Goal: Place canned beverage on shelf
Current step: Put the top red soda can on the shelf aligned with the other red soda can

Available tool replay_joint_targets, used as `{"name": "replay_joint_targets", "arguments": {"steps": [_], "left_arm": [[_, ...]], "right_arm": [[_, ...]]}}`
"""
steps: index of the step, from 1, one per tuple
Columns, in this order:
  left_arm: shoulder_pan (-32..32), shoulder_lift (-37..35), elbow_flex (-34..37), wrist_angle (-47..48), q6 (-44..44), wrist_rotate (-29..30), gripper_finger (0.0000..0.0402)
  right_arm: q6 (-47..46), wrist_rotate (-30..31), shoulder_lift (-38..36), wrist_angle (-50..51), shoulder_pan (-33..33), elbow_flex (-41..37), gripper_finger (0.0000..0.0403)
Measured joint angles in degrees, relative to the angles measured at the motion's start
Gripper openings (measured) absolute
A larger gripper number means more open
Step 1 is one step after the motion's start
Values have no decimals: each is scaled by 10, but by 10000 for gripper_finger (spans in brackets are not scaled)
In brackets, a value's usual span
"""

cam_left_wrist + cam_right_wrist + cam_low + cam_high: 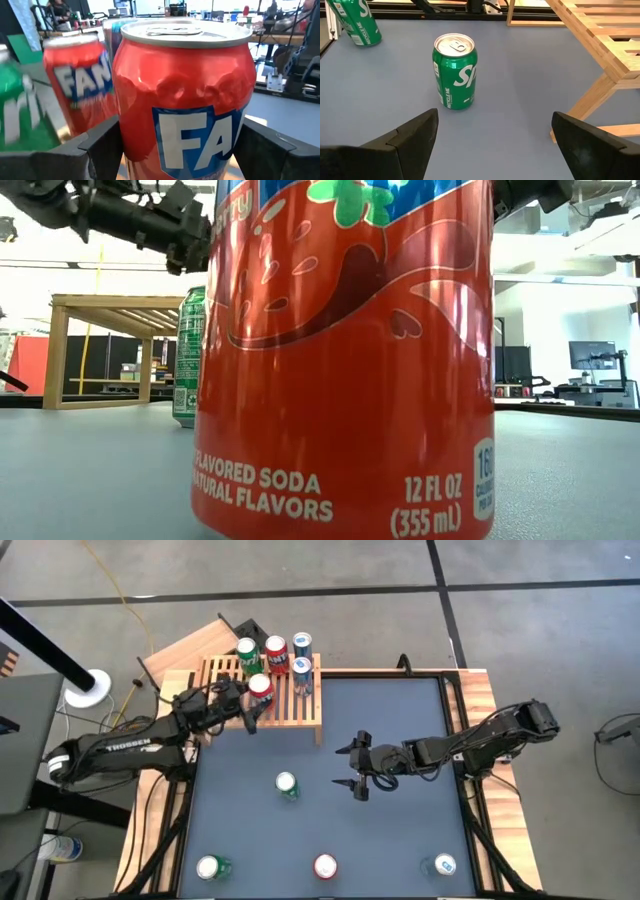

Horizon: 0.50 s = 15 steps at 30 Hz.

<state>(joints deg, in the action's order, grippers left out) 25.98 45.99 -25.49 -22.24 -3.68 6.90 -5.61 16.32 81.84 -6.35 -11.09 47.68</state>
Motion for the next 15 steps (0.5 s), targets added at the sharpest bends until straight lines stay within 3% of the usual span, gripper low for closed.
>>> {"name": "replay_joint_targets", "arguments": {"steps": [7, 15], "left_arm": [[9, 77, -53, -12, -31, -6, 298], [62, 130, -65, -29, 15, -62, 298]], "right_arm": [[0, 0, 0, 0, 0, 0, 380], [0, 0, 0, 2, -1, 0, 380]]}}
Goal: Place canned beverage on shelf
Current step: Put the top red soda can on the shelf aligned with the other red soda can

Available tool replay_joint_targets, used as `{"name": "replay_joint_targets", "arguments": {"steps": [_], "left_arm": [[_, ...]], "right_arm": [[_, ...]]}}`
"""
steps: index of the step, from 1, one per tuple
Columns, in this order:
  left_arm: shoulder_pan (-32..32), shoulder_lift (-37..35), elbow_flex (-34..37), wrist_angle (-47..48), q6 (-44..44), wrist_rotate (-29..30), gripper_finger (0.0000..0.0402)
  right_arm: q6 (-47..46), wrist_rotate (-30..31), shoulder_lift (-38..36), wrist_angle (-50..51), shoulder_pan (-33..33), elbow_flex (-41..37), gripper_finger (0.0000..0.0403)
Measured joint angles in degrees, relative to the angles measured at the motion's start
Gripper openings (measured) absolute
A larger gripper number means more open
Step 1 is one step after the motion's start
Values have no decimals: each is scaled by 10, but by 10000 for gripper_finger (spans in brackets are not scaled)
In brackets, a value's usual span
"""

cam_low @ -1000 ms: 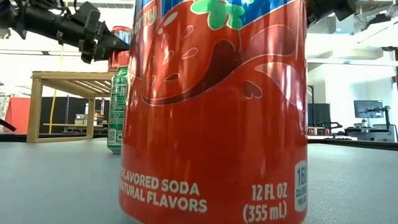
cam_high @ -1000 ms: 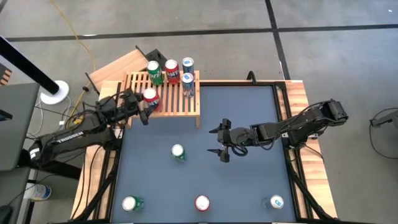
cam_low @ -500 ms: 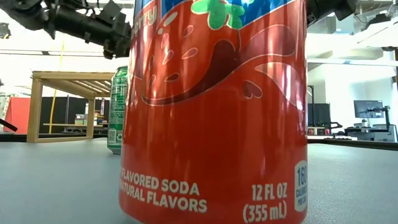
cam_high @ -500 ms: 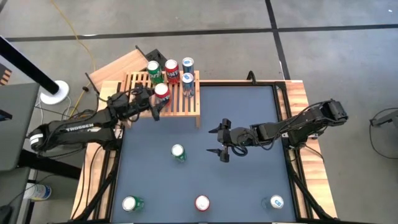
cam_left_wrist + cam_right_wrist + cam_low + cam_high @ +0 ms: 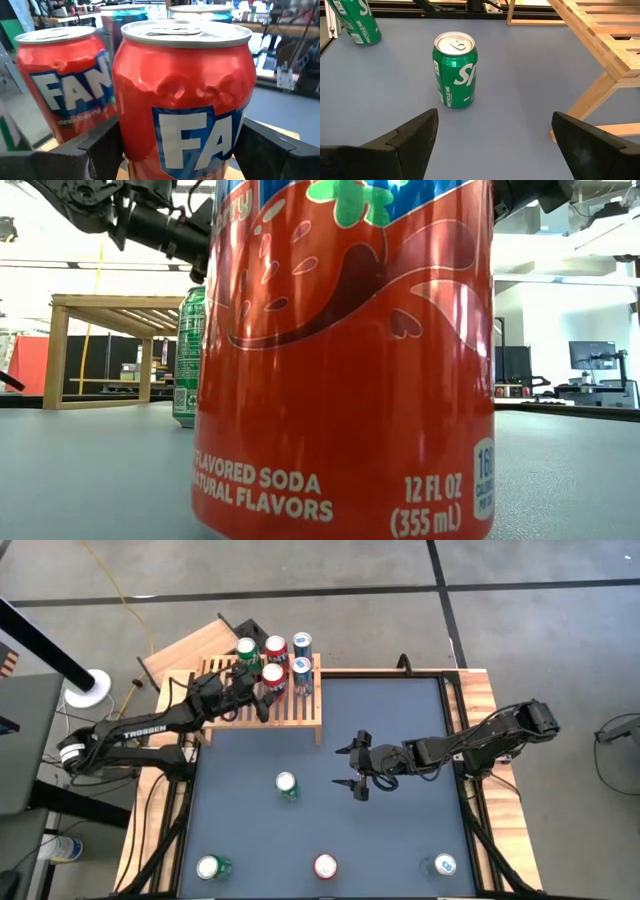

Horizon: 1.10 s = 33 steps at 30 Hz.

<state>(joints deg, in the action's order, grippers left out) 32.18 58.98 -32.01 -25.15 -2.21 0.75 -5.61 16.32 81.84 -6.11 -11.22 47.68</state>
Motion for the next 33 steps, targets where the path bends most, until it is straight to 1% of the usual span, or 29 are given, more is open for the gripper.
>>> {"name": "replay_joint_targets", "arguments": {"steps": [2, 7, 11, 15, 21, 33], "left_arm": [[12, 3, 0, -8, 13, -16, 298], [26, 3, 0, -13, 23, -32, 298], [27, 4, 0, -14, 23, -33, 298], [27, 20, -1, -12, 23, -33, 298], [27, 44, -1, -34, 20, -39, 298], [28, 46, -1, -34, -1, -35, 298]], "right_arm": [[0, 0, 0, 0, 0, 0, 380], [0, 0, 0, 1, 0, 0, 380], [0, 0, 0, 1, 0, 0, 380], [0, 0, 0, 0, 0, 0, 380], [0, 0, 0, -1, 0, 0, 380], [0, 0, 0, -1, 0, 0, 380]]}}
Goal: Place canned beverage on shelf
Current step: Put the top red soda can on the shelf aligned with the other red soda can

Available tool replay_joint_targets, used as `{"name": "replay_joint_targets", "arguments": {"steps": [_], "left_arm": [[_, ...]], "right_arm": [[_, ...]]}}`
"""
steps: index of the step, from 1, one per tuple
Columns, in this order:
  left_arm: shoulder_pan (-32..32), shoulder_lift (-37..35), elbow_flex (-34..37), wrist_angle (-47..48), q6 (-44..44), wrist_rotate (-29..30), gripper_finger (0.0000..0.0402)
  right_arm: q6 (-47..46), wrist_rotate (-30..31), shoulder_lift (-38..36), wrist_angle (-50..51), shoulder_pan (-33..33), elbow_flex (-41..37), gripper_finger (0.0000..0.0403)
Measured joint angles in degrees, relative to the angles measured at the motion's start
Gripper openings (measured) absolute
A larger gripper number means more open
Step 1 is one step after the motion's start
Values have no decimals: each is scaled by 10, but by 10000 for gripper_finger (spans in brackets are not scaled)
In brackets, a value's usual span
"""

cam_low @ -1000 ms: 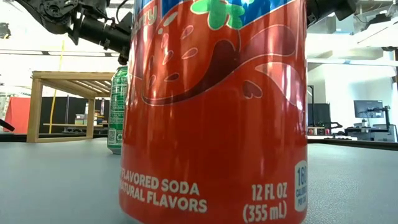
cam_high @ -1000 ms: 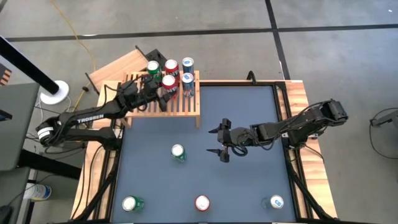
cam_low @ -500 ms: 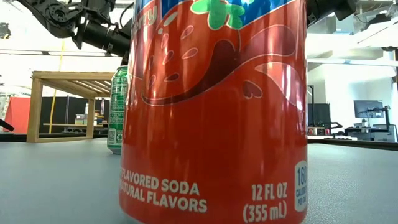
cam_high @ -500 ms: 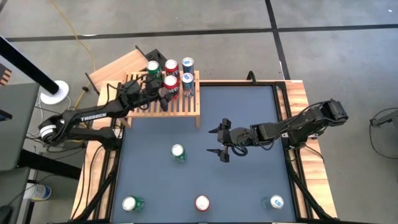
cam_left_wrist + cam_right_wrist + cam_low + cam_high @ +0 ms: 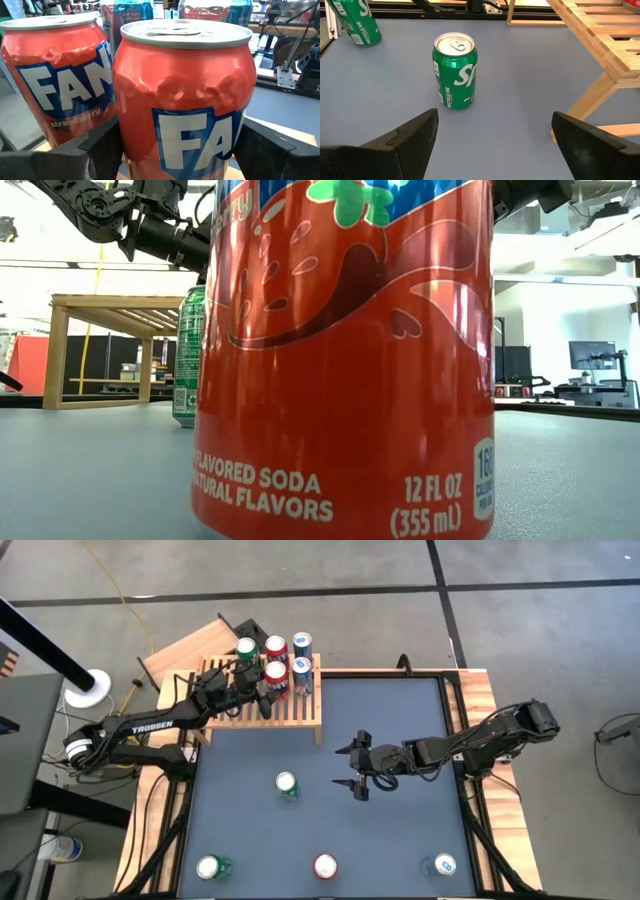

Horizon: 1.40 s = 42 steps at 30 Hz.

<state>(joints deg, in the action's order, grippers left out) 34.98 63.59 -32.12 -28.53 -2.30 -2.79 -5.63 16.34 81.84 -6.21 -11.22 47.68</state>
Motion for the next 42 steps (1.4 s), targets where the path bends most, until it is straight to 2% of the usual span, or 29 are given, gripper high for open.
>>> {"name": "replay_joint_targets", "arguments": {"steps": [15, 25, 42], "left_arm": [[23, -1, 0, 12, 12, -44, 299], [23, 0, 0, 43, 25, -76, 338], [22, -8, 1, 61, 30, -45, 341]], "right_arm": [[0, 0, 0, 0, 0, 0, 380], [0, 0, 0, 0, 1, 0, 380], [-5, 0, 0, -1, 1, 0, 380]]}}
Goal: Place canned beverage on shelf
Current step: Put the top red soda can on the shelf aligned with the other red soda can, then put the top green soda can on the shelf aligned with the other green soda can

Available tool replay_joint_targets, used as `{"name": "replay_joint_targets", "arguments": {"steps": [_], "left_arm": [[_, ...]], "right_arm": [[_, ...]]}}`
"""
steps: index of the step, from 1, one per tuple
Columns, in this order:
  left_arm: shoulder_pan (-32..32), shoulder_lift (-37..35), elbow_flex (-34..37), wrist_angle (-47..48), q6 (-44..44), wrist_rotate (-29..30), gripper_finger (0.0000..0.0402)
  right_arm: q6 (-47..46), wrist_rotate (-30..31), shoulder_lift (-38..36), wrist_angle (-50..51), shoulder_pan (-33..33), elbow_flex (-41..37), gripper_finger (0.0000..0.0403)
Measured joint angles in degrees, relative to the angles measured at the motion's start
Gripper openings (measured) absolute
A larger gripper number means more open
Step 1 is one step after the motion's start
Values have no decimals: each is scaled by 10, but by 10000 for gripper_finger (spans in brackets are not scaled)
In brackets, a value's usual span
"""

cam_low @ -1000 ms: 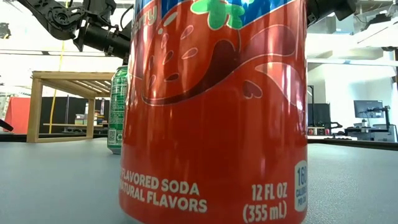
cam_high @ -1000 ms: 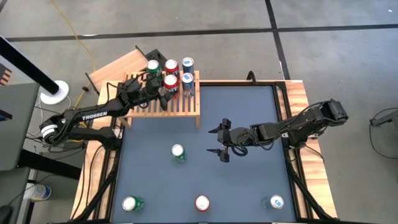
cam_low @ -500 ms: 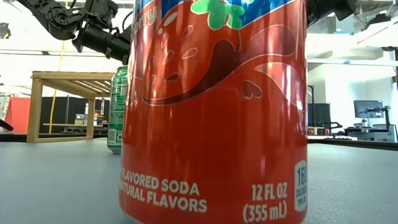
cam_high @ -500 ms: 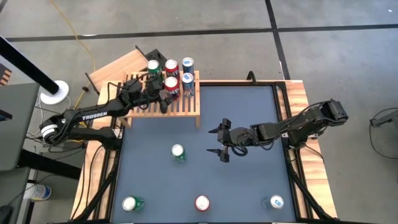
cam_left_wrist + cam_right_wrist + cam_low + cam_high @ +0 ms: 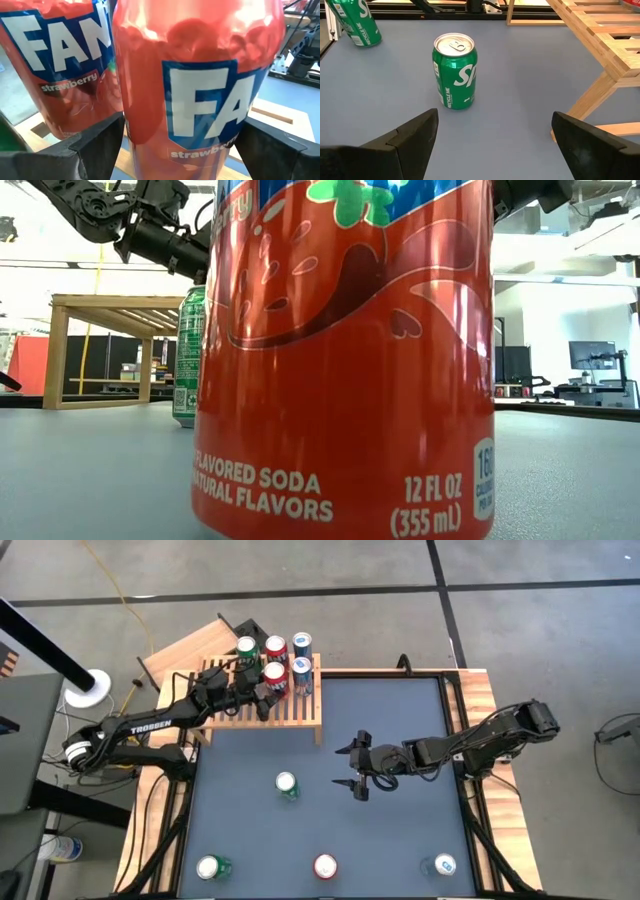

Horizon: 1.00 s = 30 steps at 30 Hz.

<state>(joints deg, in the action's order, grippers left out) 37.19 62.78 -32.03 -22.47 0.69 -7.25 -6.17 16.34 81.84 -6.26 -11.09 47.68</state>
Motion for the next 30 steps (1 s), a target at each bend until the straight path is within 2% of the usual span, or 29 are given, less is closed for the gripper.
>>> {"name": "replay_joint_targets", "arguments": {"steps": [14, 24, 30], "left_arm": [[-3, -30, 0, 77, 4, 2, 341], [-9, -117, 0, 194, 9, 4, 341], [-52, -184, 0, 287, 16, 34, 341]], "right_arm": [[0, 0, 0, 0, 0, 0, 380], [0, 0, 0, -2, 0, 0, 380], [-3, 0, 0, -16, 0, 0, 380]]}}
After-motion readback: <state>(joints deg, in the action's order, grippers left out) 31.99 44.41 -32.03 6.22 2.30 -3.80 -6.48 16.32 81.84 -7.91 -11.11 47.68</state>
